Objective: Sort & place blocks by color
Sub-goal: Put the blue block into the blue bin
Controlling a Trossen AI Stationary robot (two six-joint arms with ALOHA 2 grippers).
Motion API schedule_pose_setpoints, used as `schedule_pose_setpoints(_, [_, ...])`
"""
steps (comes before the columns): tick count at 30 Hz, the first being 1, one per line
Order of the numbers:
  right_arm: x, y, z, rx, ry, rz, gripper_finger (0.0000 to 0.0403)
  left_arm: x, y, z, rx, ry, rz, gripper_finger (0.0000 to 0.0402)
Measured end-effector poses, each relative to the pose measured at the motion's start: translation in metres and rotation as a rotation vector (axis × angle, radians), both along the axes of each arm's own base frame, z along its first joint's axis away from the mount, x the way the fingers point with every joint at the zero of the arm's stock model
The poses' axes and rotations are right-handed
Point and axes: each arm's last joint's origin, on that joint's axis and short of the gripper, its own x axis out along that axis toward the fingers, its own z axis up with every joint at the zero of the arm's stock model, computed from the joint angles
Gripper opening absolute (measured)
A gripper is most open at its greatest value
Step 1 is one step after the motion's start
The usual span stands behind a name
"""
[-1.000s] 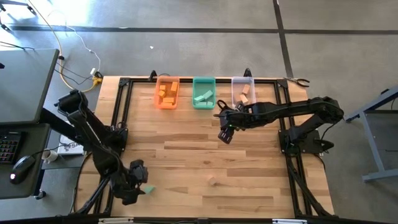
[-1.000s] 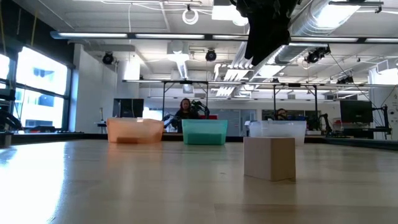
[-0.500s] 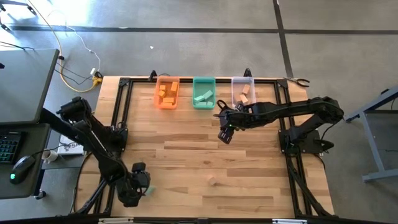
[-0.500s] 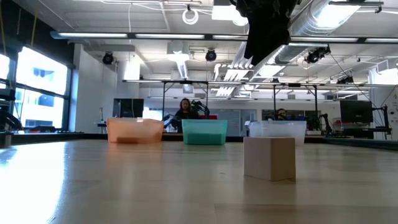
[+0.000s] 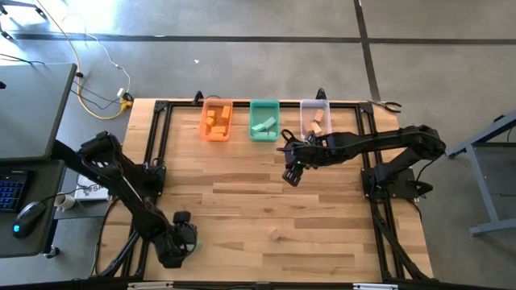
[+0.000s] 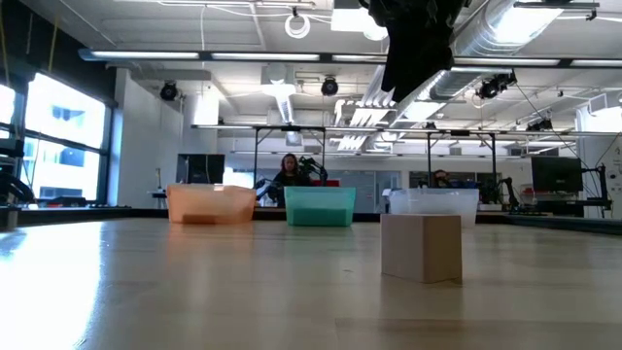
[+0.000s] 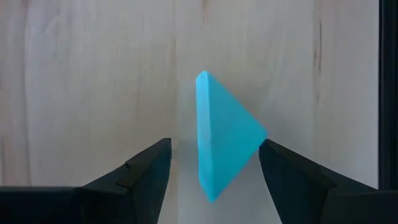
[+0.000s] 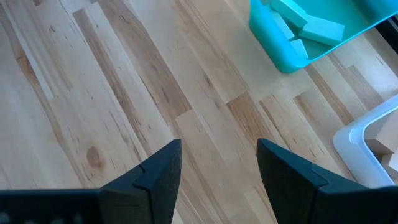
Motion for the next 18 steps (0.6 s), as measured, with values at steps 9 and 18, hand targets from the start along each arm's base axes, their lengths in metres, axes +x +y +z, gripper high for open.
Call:
schedule_pose_setpoints(9, [0.0000,-0.0001,0.0000,0.000,-0.001,-0.001,0.0195,0.0056,-0.0011,-0.0081,0.021,-0.005,-0.005,0.0188])
schedule_pose_setpoints(18, [0.0000,-0.0001,0.0000,0.000,-0.001,-0.001,0.0195,0.0071,0.0001,-0.0092,0.035,-0.010,-0.021,0.0092])
